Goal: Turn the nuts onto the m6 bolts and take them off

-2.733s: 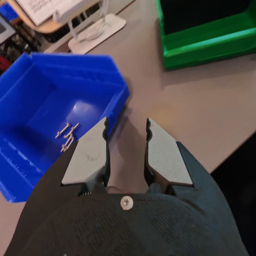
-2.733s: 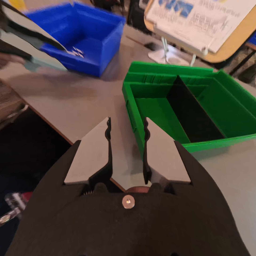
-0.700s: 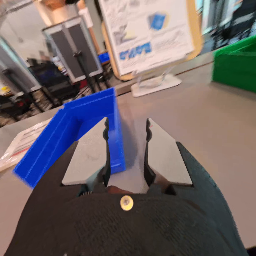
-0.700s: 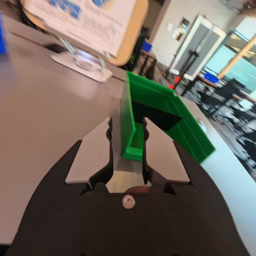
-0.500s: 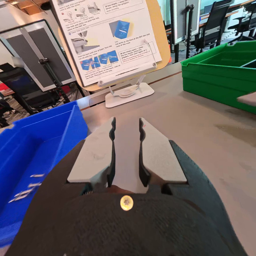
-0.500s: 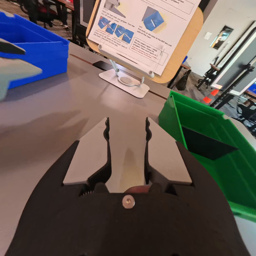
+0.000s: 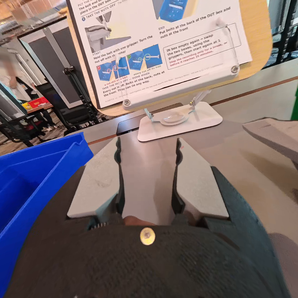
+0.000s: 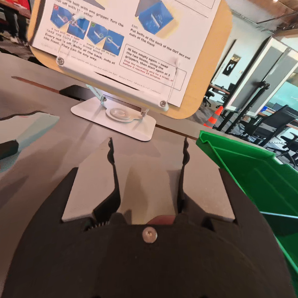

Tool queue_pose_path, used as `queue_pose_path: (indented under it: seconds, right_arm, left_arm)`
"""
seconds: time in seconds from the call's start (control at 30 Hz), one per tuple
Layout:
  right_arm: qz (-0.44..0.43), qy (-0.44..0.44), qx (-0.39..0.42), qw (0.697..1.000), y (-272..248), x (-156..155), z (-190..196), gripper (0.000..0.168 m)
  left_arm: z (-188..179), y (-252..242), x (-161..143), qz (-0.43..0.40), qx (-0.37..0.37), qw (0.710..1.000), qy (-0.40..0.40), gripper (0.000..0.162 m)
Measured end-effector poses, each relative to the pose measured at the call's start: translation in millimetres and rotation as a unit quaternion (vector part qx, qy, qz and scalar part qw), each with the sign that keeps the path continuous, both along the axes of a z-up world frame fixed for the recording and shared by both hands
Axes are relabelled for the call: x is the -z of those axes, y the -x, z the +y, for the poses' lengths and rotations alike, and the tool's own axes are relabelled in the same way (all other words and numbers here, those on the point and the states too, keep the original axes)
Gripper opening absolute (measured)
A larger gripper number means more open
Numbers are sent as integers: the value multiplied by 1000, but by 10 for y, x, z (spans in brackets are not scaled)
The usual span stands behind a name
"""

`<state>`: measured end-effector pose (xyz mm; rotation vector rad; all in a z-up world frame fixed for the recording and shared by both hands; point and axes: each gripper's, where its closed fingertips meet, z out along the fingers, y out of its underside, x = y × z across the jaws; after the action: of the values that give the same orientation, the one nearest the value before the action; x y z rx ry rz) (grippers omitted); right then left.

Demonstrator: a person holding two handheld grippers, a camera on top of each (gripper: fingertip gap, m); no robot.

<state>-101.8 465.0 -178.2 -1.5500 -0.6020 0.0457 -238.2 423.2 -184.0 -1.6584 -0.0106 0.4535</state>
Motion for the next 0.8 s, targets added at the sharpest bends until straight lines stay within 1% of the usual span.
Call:
queue_pose_path:
  seconds: [0.07,0.17,0.23,0.33,0.53,0.63,0.8]
  right_arm:
    - [-3,-5,-3,1000,32,-5,27,85]
    - [8,-10,-14,1000,46,-59,-22,85]
    - [10,-18,-14,1000,34,-86,-48,84]
    - [6,-12,-17,1000,43,-51,-65,85]
    - [4,-5,-30,1000,76,-26,-135,84]
    - [12,-10,-43,999,75,-97,-226,81]
    - [41,-32,-83,995,104,-296,-479,80]
  left_arm:
    - [11,18,29,-5,-1,1000,6,73]
    - [-20,-5,-29,-1,3,1000,-8,73]
    - [-18,-12,-4,-2,3,1000,-4,73]
    - [-15,-4,42,-6,2,1000,6,74]
    - [-55,7,29,-6,0,1000,3,74]
    - [-55,47,52,-9,-5,1000,7,74]
    - [-63,93,62,-10,-11,1000,9,75]
